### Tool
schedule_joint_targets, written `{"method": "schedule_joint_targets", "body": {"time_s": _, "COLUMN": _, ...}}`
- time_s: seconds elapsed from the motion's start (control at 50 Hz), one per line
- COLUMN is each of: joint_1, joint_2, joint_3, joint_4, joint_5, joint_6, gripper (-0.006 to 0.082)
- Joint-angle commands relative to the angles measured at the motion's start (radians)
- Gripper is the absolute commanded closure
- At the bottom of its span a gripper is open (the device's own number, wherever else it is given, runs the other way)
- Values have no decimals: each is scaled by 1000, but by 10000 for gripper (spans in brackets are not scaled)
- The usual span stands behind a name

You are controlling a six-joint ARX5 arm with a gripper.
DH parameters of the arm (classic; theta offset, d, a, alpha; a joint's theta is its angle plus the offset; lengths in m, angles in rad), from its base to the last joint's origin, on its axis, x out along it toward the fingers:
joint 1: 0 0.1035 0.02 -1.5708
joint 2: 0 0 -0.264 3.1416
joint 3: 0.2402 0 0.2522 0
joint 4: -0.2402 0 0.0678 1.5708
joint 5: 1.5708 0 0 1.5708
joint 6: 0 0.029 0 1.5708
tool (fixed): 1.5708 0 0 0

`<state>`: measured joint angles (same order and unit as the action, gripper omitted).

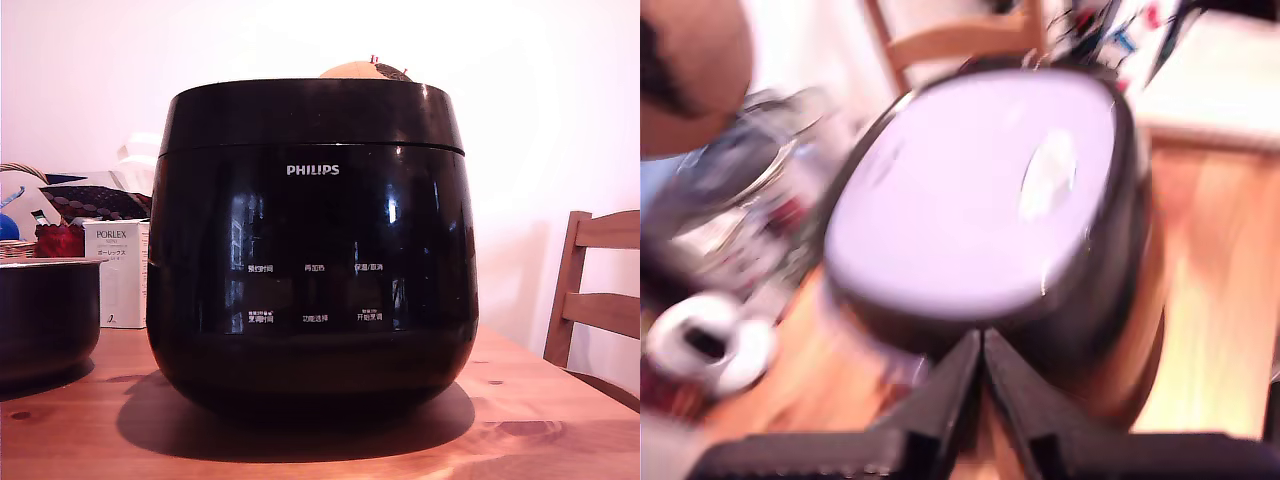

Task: Open the rice cooker by pressing the large metal button on the top of its lid with medium force

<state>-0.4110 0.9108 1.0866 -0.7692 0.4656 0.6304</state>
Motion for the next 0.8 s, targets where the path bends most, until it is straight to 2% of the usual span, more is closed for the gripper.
{"method": "schedule_joint_targets", "body": {"time_s": 0.0, "joint_1": -34, "joint_2": 14, "joint_3": -7, "joint_4": 54, "joint_5": 11, "joint_6": -88, "gripper": 791}}
{"method": "schedule_joint_targets", "body": {"time_s": 0.04, "joint_1": -52, "joint_2": 22, "joint_3": -7, "joint_4": 87, "joint_5": 14, "joint_6": -88, "gripper": 791}}
{"method": "schedule_joint_targets", "body": {"time_s": 0.06, "joint_1": -61, "joint_2": 27, "joint_3": -7, "joint_4": 104, "joint_5": 15, "joint_6": -147, "gripper": 791}}
{"method": "schedule_joint_targets", "body": {"time_s": 0.24, "joint_1": -119, "joint_2": 66, "joint_3": -7, "joint_4": 226, "joint_5": 28, "joint_6": -259, "gripper": 791}}
{"method": "schedule_joint_targets", "body": {"time_s": 0.78, "joint_1": -211, "joint_2": 249, "joint_3": -7, "joint_4": 393, "joint_5": 44, "joint_6": -291, "gripper": 791}}
